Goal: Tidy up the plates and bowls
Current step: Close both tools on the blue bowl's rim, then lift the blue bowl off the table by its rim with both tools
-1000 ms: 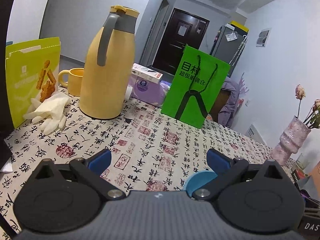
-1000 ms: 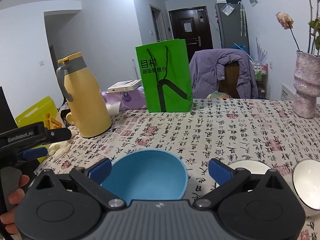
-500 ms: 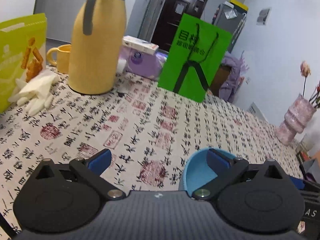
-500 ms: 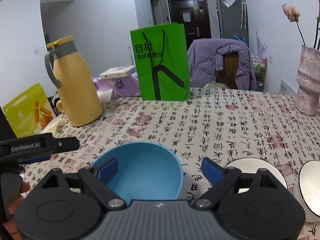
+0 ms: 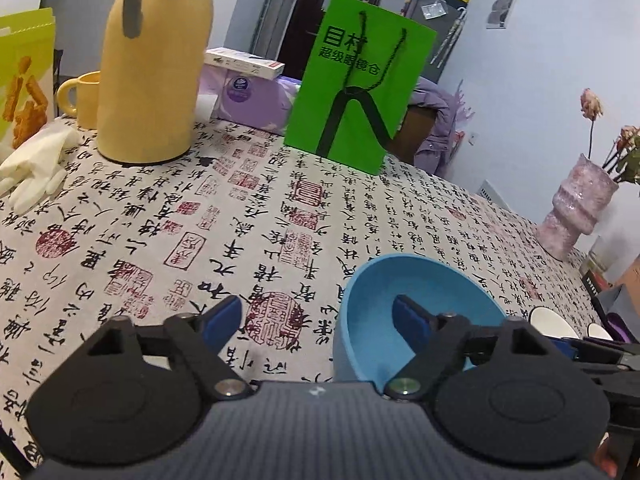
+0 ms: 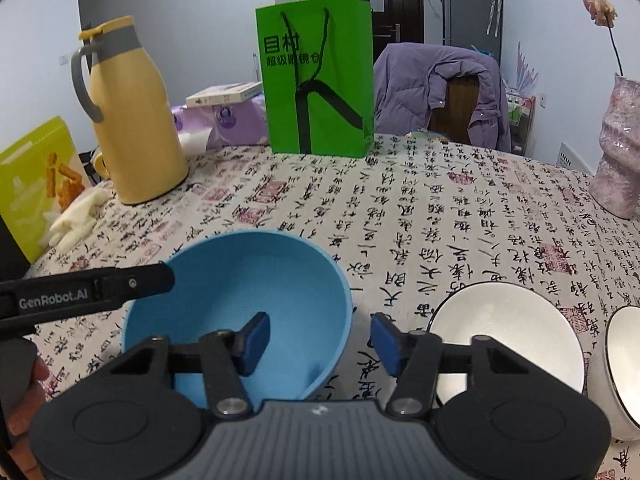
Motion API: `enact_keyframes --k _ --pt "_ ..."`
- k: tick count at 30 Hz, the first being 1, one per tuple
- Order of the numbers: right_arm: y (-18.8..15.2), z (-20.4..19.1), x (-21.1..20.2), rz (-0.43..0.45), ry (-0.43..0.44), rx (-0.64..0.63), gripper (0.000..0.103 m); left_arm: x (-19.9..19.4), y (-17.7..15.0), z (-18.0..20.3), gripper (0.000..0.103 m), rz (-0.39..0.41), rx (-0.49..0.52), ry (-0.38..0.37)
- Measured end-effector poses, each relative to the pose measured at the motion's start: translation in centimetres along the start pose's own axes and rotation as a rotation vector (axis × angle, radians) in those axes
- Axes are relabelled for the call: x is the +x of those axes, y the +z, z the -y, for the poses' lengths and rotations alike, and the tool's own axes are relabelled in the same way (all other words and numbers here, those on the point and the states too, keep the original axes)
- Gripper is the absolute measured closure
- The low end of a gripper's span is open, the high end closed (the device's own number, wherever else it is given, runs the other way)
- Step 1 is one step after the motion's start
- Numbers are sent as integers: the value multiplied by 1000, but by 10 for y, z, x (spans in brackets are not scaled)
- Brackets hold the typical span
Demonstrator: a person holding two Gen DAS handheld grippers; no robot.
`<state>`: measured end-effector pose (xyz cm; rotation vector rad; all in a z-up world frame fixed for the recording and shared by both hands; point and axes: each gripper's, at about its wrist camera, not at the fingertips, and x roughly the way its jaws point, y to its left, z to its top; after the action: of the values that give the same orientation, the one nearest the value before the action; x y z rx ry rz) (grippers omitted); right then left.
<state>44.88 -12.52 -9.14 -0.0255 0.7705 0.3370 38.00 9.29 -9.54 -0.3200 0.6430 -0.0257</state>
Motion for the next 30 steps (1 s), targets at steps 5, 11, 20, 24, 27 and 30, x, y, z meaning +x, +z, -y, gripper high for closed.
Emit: enact_keyframes --k 5,11,20,24,27,30 --pt "-2 -1 7 -29 8 -11 66 7 -6 4 48 -18 27 -26" --pt "-4 0 12 -49 2 -11 81 17 -11 0 82 -59 15 -63" --pt "-8 2 12 -43 -3 -5 84 19 -15 2 86 -56 25 -93" --pt "-9 1 12 -38 -8 -10 85 18 -17 3 86 -44 33 -92" --pt "-9 1 12 -34 -10 -9 85 17 -17 3 86 -40 34 -90" --pt "-10 -1 11 -29 -15 -11 85 17 -18 4 86 -36 40 -87"
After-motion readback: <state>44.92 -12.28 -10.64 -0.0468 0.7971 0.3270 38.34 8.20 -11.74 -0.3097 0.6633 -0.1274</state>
